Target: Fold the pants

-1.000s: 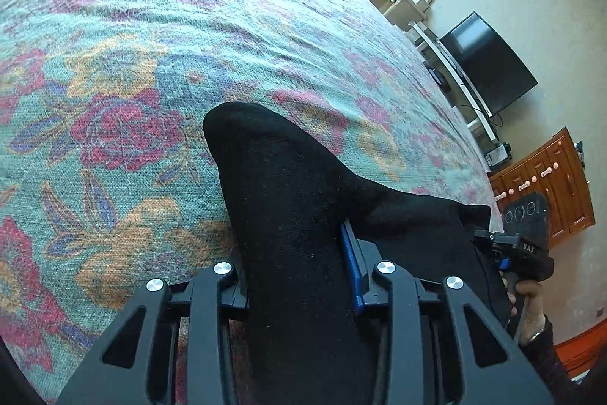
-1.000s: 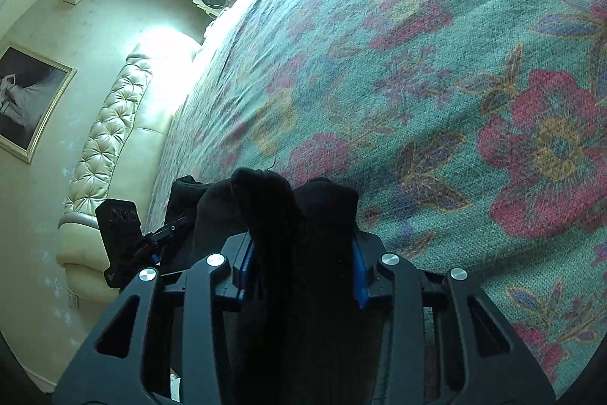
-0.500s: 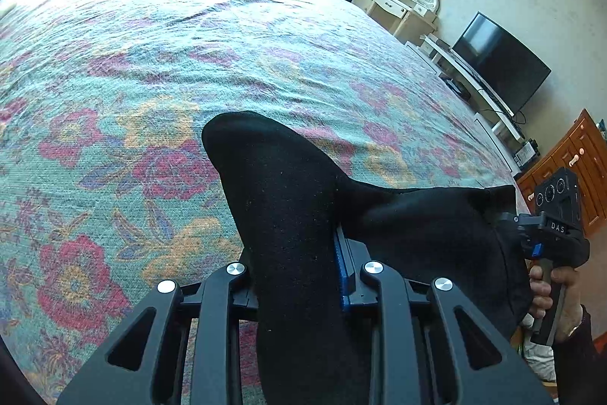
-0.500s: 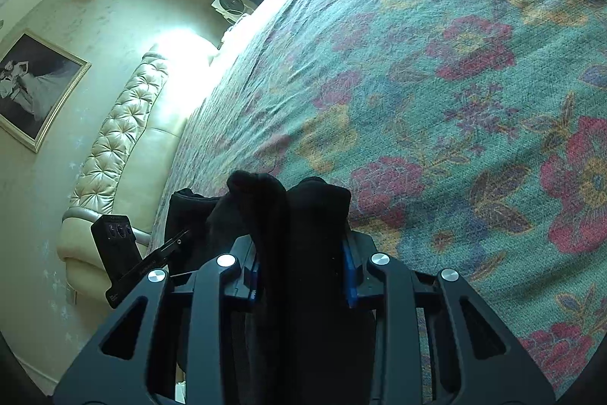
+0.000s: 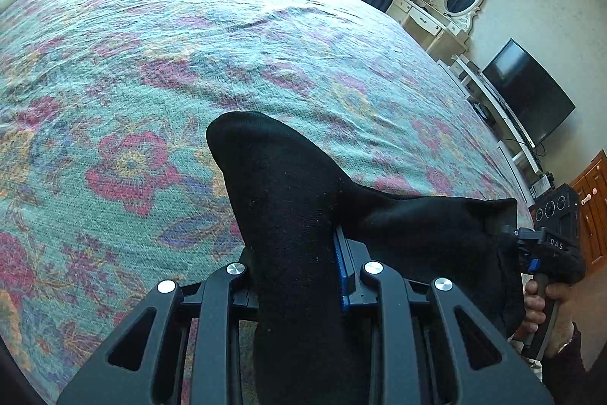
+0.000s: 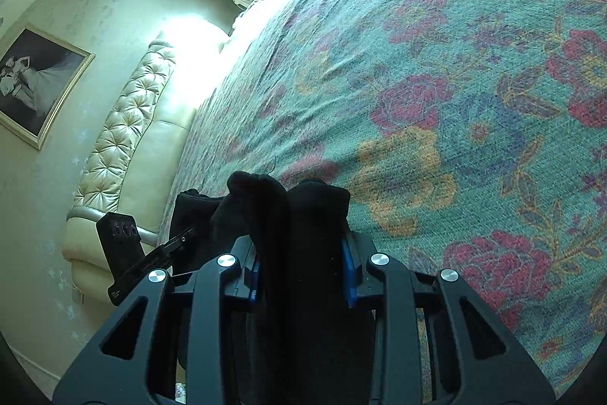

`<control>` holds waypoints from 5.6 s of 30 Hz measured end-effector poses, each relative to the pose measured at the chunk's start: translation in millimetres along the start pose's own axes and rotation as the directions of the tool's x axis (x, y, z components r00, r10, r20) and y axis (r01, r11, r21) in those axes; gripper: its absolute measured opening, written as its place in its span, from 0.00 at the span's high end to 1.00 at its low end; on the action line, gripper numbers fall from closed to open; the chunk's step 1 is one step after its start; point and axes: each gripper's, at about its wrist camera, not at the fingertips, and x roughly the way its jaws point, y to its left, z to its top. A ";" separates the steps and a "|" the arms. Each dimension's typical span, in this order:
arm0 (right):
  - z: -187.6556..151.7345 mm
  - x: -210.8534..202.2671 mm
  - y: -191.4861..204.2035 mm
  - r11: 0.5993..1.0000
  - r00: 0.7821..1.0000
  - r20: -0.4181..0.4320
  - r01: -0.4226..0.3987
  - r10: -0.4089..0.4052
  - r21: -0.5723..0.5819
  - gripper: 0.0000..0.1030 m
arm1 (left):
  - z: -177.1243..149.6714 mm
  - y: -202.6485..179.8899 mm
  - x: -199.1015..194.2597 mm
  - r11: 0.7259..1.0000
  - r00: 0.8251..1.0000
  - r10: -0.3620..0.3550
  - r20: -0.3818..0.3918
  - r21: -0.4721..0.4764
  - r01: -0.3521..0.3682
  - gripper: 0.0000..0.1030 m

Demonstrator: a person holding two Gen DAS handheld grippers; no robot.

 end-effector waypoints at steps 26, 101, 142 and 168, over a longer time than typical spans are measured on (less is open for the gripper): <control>-39.7 -46.1 -58.8 0.979 0.999 0.033 -0.031 0.024 0.201 0.27 | -24.3 68.4 -19.8 0.973 0.986 -0.163 -0.024 -0.172 0.156 0.37; -115.9 -83.9 -62.6 0.979 0.998 -0.004 -0.068 0.070 0.190 0.55 | -97.6 55.2 -56.2 0.944 0.985 -0.171 0.026 -0.281 0.171 0.45; 16.7 -3.9 -100.2 0.975 0.995 -0.011 -0.095 0.099 0.200 0.69 | 28.1 96.1 30.9 0.993 0.998 -0.023 0.061 -0.115 0.030 0.31; 13.9 -32.6 -115.7 0.954 0.991 0.065 -0.132 0.118 0.270 0.65 | 31.1 108.6 26.6 0.989 0.994 -0.085 0.071 -0.119 0.093 0.28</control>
